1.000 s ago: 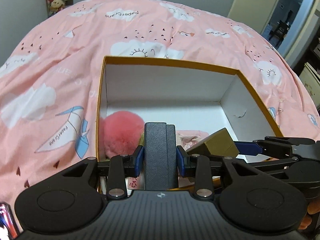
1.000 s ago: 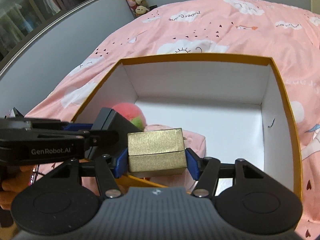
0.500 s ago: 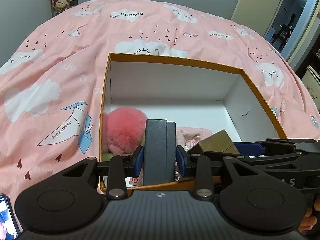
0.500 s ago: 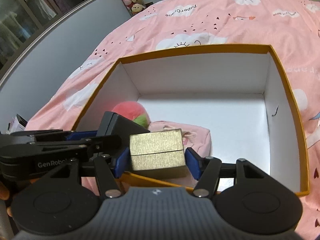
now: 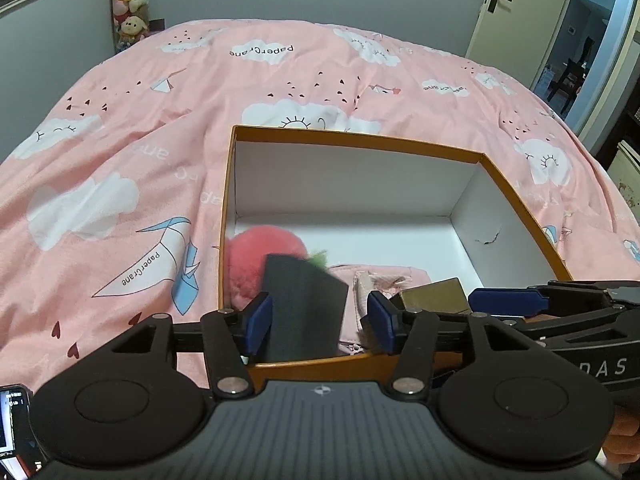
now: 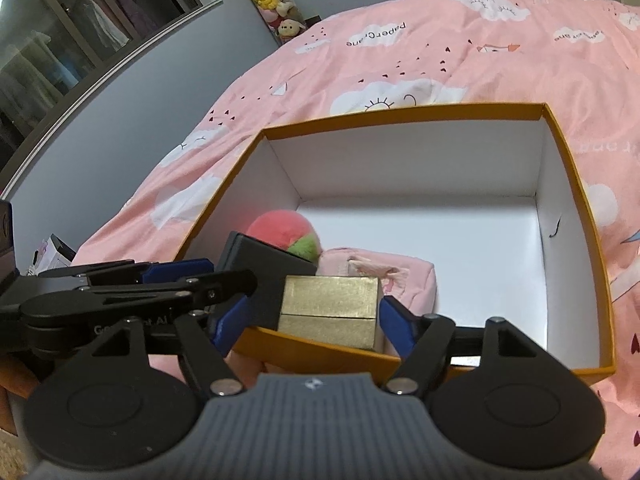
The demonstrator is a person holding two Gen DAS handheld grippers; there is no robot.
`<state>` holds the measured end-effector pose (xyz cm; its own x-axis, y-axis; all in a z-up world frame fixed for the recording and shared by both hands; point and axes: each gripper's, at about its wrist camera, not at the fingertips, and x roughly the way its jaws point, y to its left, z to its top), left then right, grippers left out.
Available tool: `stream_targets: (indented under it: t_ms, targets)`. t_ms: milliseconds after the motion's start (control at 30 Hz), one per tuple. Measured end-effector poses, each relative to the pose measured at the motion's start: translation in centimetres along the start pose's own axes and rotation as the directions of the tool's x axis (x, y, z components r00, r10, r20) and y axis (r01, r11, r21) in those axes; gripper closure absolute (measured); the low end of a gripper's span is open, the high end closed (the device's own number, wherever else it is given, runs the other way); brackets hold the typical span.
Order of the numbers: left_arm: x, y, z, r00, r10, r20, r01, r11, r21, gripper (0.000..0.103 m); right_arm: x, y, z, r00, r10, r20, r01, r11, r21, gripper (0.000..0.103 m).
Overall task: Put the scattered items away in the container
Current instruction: 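Lower both small boxes into the box and open both grippers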
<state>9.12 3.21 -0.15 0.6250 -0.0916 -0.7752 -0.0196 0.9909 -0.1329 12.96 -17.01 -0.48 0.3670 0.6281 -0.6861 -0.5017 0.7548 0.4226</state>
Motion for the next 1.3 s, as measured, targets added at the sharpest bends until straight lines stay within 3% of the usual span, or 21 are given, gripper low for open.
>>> stream_targets:
  t_ms: [433, 967, 1300]
  targets:
    - [-1.5, -0.7, -0.7, 0.998, 0.03, 0.063, -0.031, 0.999, 0.019, 0.034, -1.3, 0.2, -0.6, 0.997, -0.035, 0.063, 0.036, 0.999, -0.016, 0.019]
    - [-2.7, -1.4, -1.3, 0.993, 0.039, 0.112, -0.043, 0.998, 0.034, 0.03, -2.4, 0.4, -2.0, 0.987, -0.092, 0.13, 0.1, 0.994, -0.052, 0.015]
    - [-3.6, -1.5, -1.6, 0.989, 0.035, 0.144, -0.04, 0.999, 0.031, 0.03, -3.8, 1.6, -3.1, 0.966, -0.126, 0.227, 0.157, 0.979, -0.127, 0.011]
